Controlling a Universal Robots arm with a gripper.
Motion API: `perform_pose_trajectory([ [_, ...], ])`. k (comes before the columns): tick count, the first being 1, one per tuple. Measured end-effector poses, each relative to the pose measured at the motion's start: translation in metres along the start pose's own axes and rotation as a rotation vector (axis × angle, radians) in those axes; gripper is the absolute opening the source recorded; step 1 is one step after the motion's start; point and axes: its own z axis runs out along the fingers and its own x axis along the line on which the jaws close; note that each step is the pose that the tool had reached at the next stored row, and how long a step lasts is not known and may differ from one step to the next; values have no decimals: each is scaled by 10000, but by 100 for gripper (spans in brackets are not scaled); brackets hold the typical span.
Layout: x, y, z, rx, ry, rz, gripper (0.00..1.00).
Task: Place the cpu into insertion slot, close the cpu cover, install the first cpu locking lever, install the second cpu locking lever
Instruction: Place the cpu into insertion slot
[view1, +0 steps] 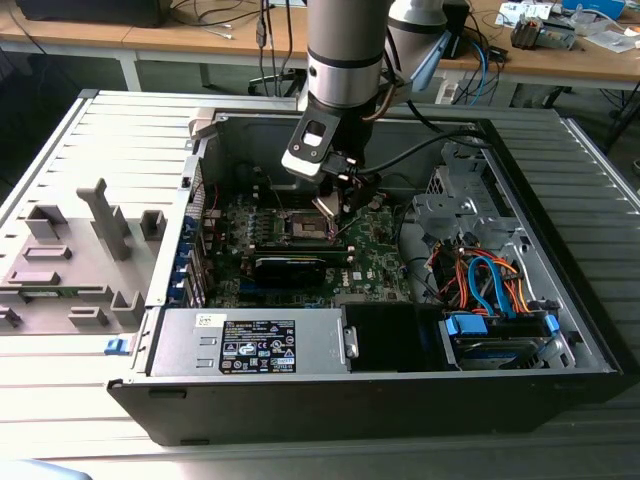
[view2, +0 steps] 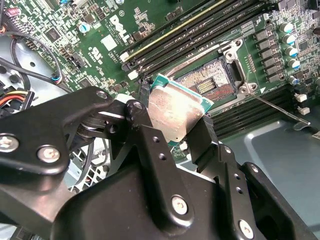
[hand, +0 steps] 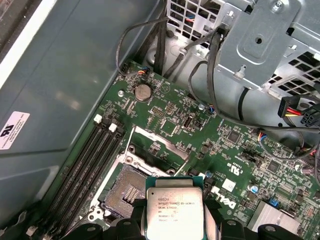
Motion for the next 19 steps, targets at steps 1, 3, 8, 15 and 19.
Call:
perform_pose_trajectory([
  [1,0,0,1,0,1,6,55],
  [3,0,0,1,-1,0,11,55],
  [8,7,-11,0,-1,-1,46,55],
  [15,13,-22,2,-1,-4,93,55],
  [19,15,-25,2,-1,-5,109,55],
])
